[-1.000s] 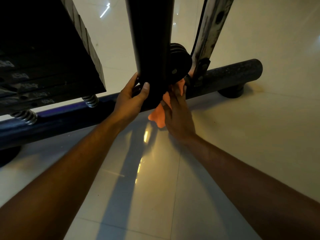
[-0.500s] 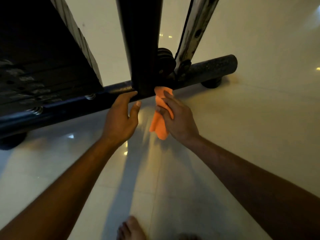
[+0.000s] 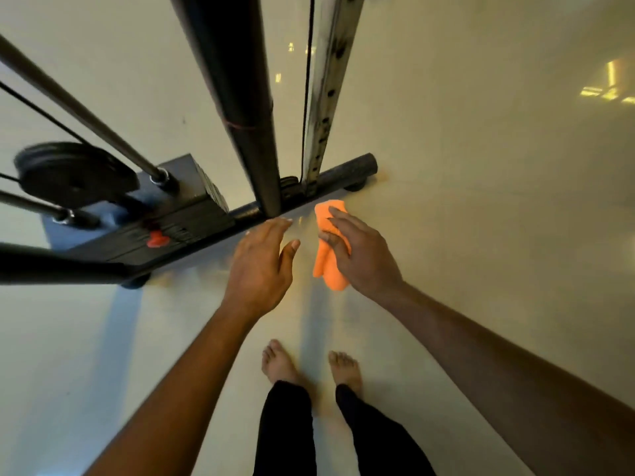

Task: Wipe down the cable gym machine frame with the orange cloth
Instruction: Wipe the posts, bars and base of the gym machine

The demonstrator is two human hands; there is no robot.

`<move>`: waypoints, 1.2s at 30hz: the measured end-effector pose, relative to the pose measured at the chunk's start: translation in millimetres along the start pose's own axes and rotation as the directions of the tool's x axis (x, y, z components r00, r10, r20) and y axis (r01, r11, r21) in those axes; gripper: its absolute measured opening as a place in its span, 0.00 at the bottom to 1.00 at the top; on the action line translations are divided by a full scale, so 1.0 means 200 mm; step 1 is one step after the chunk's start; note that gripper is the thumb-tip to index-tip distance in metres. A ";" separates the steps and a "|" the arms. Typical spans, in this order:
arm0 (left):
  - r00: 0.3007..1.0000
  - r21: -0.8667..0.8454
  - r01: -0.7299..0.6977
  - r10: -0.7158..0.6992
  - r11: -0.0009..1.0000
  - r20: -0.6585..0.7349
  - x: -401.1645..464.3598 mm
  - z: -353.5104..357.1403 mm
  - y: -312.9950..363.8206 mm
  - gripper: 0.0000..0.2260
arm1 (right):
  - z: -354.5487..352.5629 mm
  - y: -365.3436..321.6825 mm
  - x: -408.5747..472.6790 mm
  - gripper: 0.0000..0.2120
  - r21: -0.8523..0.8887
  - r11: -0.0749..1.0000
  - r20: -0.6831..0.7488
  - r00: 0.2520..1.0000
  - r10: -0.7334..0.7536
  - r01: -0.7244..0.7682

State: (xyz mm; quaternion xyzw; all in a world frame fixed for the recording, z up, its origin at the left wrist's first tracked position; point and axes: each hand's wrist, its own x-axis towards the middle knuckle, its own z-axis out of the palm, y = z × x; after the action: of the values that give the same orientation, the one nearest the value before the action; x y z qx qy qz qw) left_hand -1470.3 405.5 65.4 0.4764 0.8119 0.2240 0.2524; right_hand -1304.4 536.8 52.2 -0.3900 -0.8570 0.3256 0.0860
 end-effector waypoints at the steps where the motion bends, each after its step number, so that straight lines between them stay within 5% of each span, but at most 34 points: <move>1: 1.000 0.014 -0.017 0.016 1.000 0.004 -0.02 -0.11 0.12 0.22 | -0.15 -0.08 -0.03 0.19 0.006 1.000 -0.002 1.000 0.010 -0.010; 8: 0.991 0.099 -0.133 0.130 0.986 0.037 -0.13 -0.60 0.82 0.22 | -0.98 -0.42 -0.27 0.20 0.044 0.993 -0.077 0.991 0.112 -0.109; 15: 0.968 0.143 -0.247 0.237 0.958 0.084 -0.21 -0.72 1.45 0.23 | -1.56 -0.41 -0.56 0.20 0.093 0.980 -0.211 0.958 0.194 -0.178; 27: 0.916 0.180 -0.397 0.376 0.900 0.140 -0.26 -0.35 2.35 0.22 | -2.30 0.13 -1.04 0.21 0.059 0.967 -0.337 0.907 0.251 -0.246; 36: 0.890 0.166 -0.454 0.436 0.876 0.133 0.17 -0.15 2.64 0.22 | -2.64 0.49 -0.83 0.18 0.027 0.964 -0.318 0.912 0.258 -0.264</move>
State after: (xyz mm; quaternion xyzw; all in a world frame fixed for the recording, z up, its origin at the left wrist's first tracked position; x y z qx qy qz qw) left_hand -1154.6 667.3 400.7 0.6821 0.6859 0.1746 0.1836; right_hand -919.7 723.5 416.3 -0.5491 -0.7747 0.2597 0.1759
